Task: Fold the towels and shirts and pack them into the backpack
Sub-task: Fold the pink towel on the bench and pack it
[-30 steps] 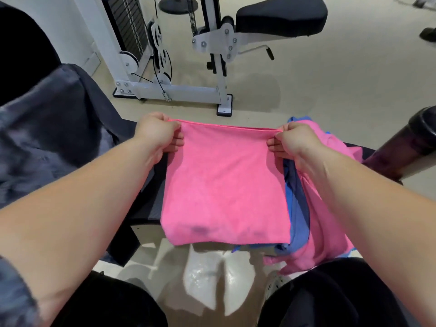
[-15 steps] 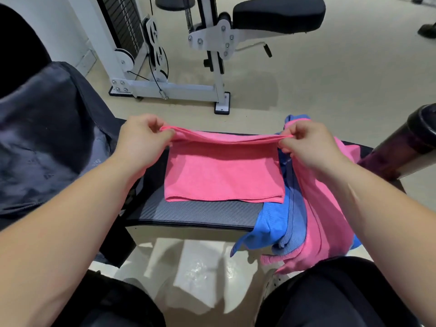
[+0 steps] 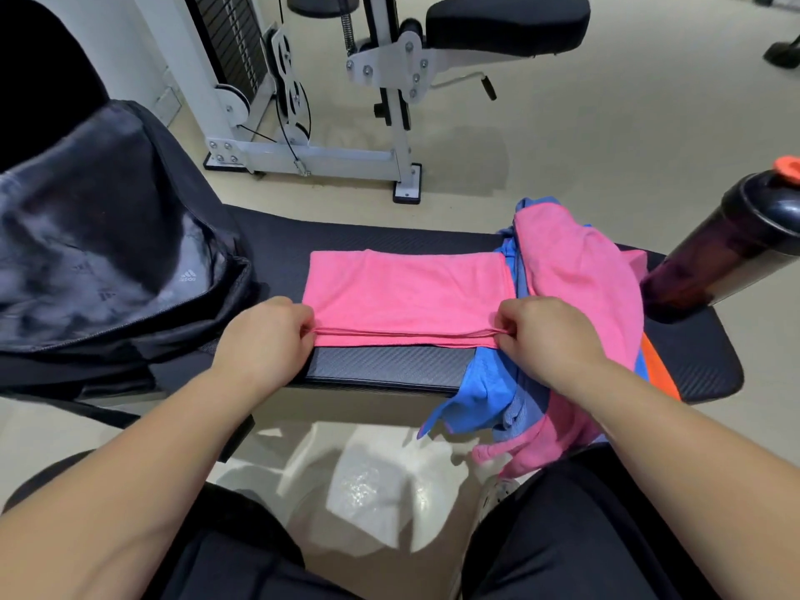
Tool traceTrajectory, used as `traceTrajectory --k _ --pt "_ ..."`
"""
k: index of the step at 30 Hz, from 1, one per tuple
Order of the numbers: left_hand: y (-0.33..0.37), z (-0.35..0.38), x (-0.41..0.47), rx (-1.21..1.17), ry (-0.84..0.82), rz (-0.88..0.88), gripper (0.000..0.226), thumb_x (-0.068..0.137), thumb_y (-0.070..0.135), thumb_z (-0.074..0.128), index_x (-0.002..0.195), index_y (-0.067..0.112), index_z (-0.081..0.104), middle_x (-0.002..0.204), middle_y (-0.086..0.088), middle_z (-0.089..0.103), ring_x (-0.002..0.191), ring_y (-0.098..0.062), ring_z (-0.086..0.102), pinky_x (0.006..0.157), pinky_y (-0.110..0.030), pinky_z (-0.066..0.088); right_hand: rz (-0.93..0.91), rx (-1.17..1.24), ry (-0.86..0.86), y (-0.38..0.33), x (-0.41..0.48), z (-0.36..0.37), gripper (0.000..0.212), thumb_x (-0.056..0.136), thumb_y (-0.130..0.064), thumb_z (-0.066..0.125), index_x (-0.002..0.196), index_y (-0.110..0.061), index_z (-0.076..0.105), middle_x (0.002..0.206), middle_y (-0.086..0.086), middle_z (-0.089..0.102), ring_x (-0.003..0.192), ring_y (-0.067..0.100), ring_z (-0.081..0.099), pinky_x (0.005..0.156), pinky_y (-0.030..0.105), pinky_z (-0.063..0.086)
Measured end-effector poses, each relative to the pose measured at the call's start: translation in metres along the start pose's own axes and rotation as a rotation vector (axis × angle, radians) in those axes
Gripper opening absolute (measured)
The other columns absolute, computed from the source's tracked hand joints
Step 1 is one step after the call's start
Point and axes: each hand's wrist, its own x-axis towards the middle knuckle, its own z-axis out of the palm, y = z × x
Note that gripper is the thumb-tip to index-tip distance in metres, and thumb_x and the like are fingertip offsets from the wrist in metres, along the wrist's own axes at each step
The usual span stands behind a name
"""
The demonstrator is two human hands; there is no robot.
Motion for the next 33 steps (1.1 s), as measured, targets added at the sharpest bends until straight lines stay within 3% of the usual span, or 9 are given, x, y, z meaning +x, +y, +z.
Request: traceTrajectory --k 7,10,12,15,17,20,23,28,33 --pt "-0.002 -0.003 -0.008 -0.044 -0.102 0.046 0.019 0.084 0.043 0.065 0.078 0.026 0.073 0.073 0.005 0.065 0.076 -0.026 0.064 0.065 -0.036 0.053 -0.034 -0.14 -0.049 0.0 -0.006 -0.01 0.008 0.079 -0.031 0.067 0.075 -0.024 0.066 0.079 0.002 0.065 0.079 0.032 0.063 0.058 0.031 0.039" --pt "0.0 -0.01 -0.002 -0.029 -0.096 0.02 0.043 0.092 0.053 0.057 0.063 0.023 0.062 0.063 0.004 0.055 0.071 -0.028 0.057 0.062 -0.035 0.048 -0.053 -0.183 -0.116 -0.005 -0.001 -0.018 0.036 0.082 -0.056 0.06 0.067 -0.024 0.054 0.072 -0.003 0.058 0.075 0.026 0.061 0.058 0.03 0.038" --pt "0.005 -0.013 0.008 -0.045 0.051 0.021 0.037 0.095 0.044 0.056 0.069 0.019 0.064 0.071 -0.001 0.051 0.074 -0.032 0.056 0.064 -0.037 0.047 -0.071 -0.104 0.034 -0.015 0.01 -0.024 0.048 0.086 -0.065 0.05 0.066 -0.021 0.057 0.07 -0.001 0.059 0.071 0.026 0.057 0.056 0.031 0.038" --pt "0.021 -0.006 0.032 -0.086 0.201 0.066 0.031 0.095 0.035 0.053 0.106 0.014 0.072 0.099 -0.01 0.061 0.094 -0.038 0.059 0.079 -0.046 0.052 -0.113 0.032 0.226 -0.045 0.039 -0.021 0.049 0.092 -0.056 0.039 0.083 -0.016 0.067 0.083 0.006 0.062 0.083 0.032 0.06 0.066 0.036 0.045" --pt "0.032 0.006 0.049 -0.018 0.065 0.075 0.049 0.097 0.041 0.047 0.137 0.014 0.057 0.137 -0.013 0.054 0.126 -0.039 0.05 0.103 -0.054 0.043 -0.107 0.025 0.116 -0.068 0.061 -0.01 0.048 0.096 -0.051 0.038 0.118 -0.019 0.066 0.116 0.009 0.062 0.111 0.035 0.057 0.089 0.043 0.048" --pt "0.04 0.031 0.057 0.052 -0.159 0.023 0.075 0.1 0.057 0.032 0.16 0.016 0.016 0.168 -0.007 0.01 0.154 -0.031 0.008 0.12 -0.06 0.011 -0.128 -0.042 -0.188 -0.085 0.071 0.023 0.065 0.101 -0.059 0.027 0.159 -0.031 0.019 0.168 0.004 0.012 0.154 0.032 0.01 0.122 0.055 0.012" --pt "0.033 0.049 0.046 0.046 -0.201 -0.014 0.09 0.093 0.072 0.015 0.161 0.016 -0.002 0.169 -0.007 -0.009 0.155 -0.028 -0.007 0.122 -0.06 0.004 -0.128 -0.031 -0.242 -0.08 0.062 0.051 0.075 0.095 -0.074 0.01 0.159 -0.039 -0.005 0.168 -0.001 -0.015 0.153 0.031 -0.016 0.122 0.057 -0.008" --pt "0.026 0.05 0.039 -0.005 -0.197 -0.101 0.11 0.081 0.087 0.017 0.16 0.014 -0.007 0.167 -0.01 -0.016 0.155 -0.028 -0.011 0.123 -0.056 0.001 0.054 -0.101 -0.165 -0.064 0.054 0.053 0.093 0.082 -0.087 0.0 0.159 -0.035 -0.006 0.167 0.013 -0.013 0.152 0.039 -0.017 0.12 0.058 -0.011" --pt "0.027 0.05 0.04 0.009 -0.181 -0.105 0.11 0.08 0.088 0.018 0.16 0.016 -0.007 0.166 -0.013 -0.018 0.154 -0.031 -0.01 0.124 -0.056 0.0 0.154 -0.063 -0.136 -0.054 0.048 0.051 0.1 0.081 -0.087 -0.002 0.161 -0.027 -0.005 0.166 0.016 -0.015 0.152 0.037 -0.019 0.121 0.056 -0.01"
